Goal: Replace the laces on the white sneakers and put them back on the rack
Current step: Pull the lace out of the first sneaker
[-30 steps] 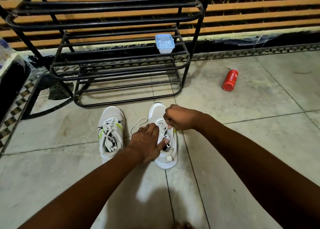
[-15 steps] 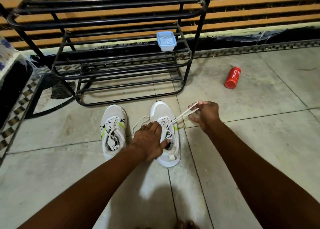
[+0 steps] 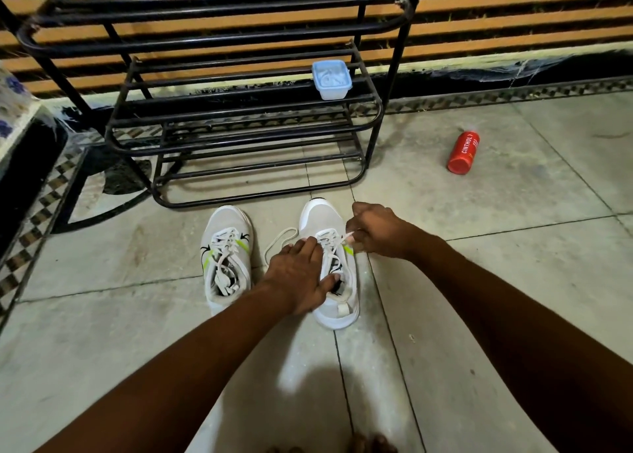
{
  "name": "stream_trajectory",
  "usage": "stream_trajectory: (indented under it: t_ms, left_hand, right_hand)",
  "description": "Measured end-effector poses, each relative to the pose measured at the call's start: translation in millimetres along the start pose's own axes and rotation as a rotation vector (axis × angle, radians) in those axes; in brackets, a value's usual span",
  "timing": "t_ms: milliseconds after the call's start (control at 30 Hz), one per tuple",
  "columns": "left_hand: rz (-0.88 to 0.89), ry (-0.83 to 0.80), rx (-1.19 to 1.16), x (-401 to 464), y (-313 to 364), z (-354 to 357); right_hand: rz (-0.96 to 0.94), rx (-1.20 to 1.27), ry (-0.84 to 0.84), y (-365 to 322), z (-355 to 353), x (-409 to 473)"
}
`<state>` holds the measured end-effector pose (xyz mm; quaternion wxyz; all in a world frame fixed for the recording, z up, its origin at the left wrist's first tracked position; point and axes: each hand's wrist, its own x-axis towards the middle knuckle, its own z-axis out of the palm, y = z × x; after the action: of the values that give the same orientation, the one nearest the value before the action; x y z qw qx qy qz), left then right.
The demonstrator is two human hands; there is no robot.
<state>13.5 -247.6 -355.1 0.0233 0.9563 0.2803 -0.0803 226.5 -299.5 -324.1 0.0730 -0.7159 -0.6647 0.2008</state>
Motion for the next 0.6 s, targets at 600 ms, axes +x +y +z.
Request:
stream_trajectory:
  t_ms: [600]
  left_hand:
    - [0.009,-0.022,0.002,3,-2,4]
  right_hand:
    - [0.05,0.637,0.455,-21,6,4]
